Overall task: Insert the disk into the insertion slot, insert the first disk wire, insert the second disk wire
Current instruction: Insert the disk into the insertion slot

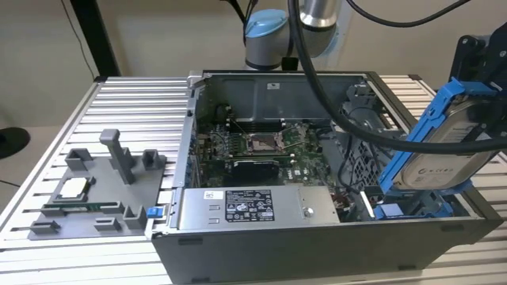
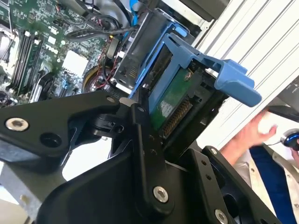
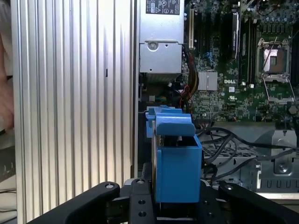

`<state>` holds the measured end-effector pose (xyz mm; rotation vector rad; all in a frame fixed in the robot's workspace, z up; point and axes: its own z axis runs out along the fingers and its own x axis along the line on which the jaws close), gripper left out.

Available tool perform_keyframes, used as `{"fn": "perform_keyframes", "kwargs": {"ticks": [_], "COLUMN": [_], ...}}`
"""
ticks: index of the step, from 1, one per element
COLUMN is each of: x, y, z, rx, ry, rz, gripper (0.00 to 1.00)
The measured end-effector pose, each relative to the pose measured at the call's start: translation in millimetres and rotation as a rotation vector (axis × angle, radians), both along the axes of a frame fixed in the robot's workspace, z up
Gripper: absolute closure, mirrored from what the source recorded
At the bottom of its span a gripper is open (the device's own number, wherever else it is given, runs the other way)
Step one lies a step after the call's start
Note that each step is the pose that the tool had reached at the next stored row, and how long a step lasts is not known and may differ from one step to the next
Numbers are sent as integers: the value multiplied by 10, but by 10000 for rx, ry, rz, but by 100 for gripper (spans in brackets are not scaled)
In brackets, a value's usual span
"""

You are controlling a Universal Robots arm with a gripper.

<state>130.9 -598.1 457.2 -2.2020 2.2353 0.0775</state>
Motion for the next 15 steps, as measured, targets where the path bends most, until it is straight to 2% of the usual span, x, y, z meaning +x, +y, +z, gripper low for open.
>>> {"fn": "perform_keyframes", "kwargs": {"ticks": [15], "x": [6], "y": [0], "z": [-60], "rx": [15], "ry": [0], "rz": [0], "gripper": [100]}}
